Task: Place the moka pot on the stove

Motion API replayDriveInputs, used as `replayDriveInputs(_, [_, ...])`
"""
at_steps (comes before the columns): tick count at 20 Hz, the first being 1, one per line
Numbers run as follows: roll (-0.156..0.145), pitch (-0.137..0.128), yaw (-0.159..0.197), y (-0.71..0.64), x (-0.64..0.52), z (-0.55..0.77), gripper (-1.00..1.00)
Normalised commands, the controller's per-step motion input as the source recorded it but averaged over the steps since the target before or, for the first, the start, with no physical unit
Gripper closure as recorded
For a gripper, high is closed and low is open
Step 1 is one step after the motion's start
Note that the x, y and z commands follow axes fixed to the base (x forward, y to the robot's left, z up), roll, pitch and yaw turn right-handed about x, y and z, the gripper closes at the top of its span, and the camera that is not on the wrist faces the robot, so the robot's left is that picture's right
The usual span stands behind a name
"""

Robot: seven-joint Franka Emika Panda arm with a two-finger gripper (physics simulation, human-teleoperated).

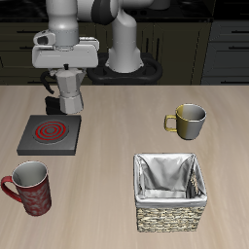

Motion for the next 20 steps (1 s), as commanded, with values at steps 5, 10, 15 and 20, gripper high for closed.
replayDriveInputs(5, [0.005, -0.013, -0.015, -0.11, -0.01, -0.02, 1.0])
replayDriveInputs(10, [-0.02, -0.012, 0.005, -0.18, -0.05, -0.02, 1.0])
replayDriveInputs(15, [-0.026, -0.003, -0.033, -0.18, -0.07, -0.02, 1.0])
replayDriveInputs(20, [-0.056, -0.012, -0.028, -0.22, -0.03, -0.06, 1.0])
